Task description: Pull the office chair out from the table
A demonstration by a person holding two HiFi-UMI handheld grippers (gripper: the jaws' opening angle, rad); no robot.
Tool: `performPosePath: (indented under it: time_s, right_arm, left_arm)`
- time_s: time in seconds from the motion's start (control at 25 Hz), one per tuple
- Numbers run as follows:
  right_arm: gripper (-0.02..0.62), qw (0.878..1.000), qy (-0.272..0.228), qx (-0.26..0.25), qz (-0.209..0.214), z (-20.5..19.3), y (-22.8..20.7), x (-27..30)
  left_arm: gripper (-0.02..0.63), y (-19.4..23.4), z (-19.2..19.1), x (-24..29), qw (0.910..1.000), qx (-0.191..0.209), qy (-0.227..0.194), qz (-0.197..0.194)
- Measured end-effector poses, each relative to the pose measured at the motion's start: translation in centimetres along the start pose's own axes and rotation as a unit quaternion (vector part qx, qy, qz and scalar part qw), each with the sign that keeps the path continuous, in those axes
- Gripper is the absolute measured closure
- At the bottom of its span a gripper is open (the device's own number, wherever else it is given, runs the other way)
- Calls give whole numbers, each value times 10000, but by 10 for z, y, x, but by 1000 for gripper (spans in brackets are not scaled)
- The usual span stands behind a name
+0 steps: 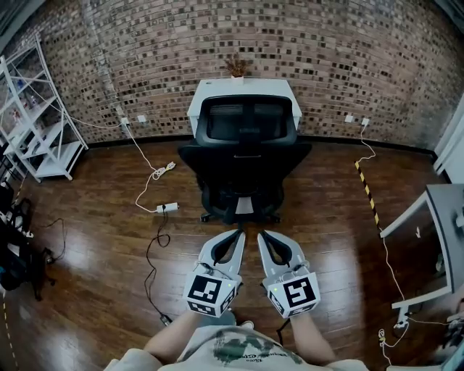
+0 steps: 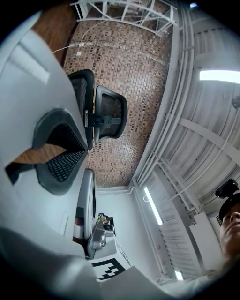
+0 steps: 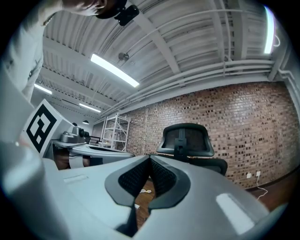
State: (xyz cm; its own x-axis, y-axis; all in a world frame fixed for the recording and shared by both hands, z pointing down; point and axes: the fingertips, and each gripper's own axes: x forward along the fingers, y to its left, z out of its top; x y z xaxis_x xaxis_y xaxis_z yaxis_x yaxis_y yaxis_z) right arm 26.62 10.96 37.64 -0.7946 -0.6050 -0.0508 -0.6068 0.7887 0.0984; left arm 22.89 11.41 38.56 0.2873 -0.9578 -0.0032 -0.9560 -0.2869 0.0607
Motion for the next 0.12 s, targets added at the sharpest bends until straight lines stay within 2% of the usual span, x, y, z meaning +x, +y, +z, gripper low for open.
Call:
performPosePath:
  time_s: [0.12]
  right_arm:
    - [595, 10000, 6, -15, 29, 0, -1, -16]
  left_arm:
    - [589, -15, -1, -4, 10000, -6, -1, 29]
